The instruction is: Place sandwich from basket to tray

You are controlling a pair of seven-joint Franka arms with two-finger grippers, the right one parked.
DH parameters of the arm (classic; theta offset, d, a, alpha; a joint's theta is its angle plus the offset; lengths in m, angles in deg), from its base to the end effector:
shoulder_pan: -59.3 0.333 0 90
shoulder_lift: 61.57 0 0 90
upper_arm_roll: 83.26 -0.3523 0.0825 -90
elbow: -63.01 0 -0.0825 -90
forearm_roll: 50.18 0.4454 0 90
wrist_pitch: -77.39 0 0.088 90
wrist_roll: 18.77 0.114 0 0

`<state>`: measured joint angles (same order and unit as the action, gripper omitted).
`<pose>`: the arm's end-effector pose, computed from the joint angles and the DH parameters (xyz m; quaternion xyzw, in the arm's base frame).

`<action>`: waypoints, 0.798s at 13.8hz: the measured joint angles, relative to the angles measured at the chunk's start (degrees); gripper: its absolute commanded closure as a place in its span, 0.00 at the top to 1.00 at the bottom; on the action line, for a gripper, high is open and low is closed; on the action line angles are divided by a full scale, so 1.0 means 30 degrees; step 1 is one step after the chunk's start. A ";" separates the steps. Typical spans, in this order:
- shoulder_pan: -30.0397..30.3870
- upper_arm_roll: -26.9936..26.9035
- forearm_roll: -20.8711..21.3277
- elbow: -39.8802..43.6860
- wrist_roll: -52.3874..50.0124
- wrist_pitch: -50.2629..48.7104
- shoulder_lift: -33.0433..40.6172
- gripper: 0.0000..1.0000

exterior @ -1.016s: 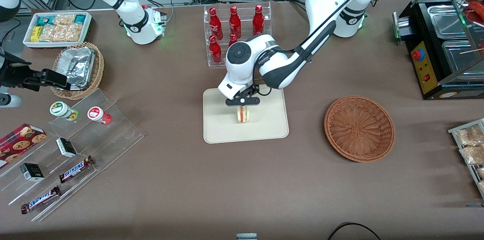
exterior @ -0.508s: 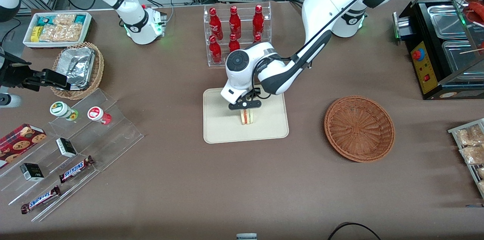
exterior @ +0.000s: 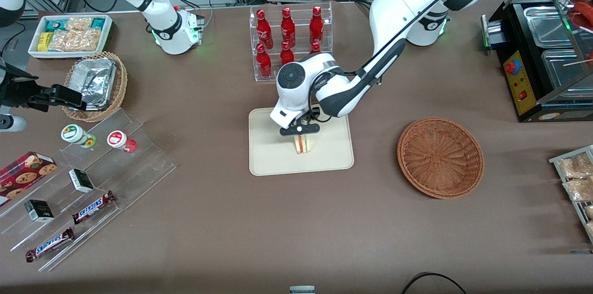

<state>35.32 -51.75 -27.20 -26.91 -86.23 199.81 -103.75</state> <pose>0.4949 -0.5817 0.2359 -0.9986 -0.0455 0.0242 0.0122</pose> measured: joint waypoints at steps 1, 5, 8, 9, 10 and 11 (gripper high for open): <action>0.0007 0.0009 0.0173 0.0203 -0.0008 -0.0383 0.0240 1.00; 0.0223 -0.0008 0.0239 0.1368 -0.0091 -0.3229 0.2138 1.00; 0.1319 0.0002 0.0131 0.2140 -0.0108 -0.4874 0.3334 1.00; 0.1855 0.0017 -0.0021 0.2198 -0.0069 -0.5154 0.3739 1.00; 0.2385 0.0029 -0.0234 0.2232 0.0211 -0.5615 0.4130 1.00; 0.2969 0.0027 -0.0659 0.2271 0.0911 -0.6201 0.4556 1.00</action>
<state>44.23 -51.67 -29.17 -20.09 -83.50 181.21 -90.08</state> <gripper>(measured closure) 0.000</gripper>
